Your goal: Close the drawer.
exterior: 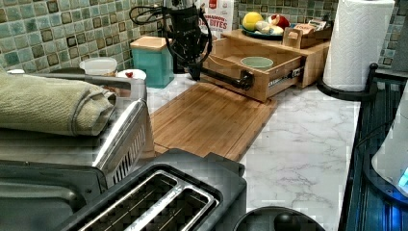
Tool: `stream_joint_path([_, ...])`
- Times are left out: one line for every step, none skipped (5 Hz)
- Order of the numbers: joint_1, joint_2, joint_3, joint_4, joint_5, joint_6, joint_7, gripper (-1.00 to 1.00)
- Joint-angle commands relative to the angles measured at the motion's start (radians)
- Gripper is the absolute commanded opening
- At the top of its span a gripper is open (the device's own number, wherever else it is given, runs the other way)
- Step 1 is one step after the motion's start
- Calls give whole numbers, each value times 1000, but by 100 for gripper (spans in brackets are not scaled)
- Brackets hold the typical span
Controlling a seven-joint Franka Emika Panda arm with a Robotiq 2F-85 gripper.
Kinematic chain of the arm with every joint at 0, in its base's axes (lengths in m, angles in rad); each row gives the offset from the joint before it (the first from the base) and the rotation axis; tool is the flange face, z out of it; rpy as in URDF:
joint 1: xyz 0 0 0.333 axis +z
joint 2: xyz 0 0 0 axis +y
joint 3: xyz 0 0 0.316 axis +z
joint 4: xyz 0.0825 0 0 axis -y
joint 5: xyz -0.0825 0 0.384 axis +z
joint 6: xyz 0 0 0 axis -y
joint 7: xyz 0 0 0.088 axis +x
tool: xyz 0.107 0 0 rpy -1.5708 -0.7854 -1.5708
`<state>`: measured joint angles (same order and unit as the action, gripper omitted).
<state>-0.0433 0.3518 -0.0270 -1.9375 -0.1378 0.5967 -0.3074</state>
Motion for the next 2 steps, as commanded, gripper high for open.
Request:
stream_joint_path([-30,-29,19,55,-75,37,-169,-100])
stream_joint_path([-24,-5,10,50,-77,57,-175,-100])
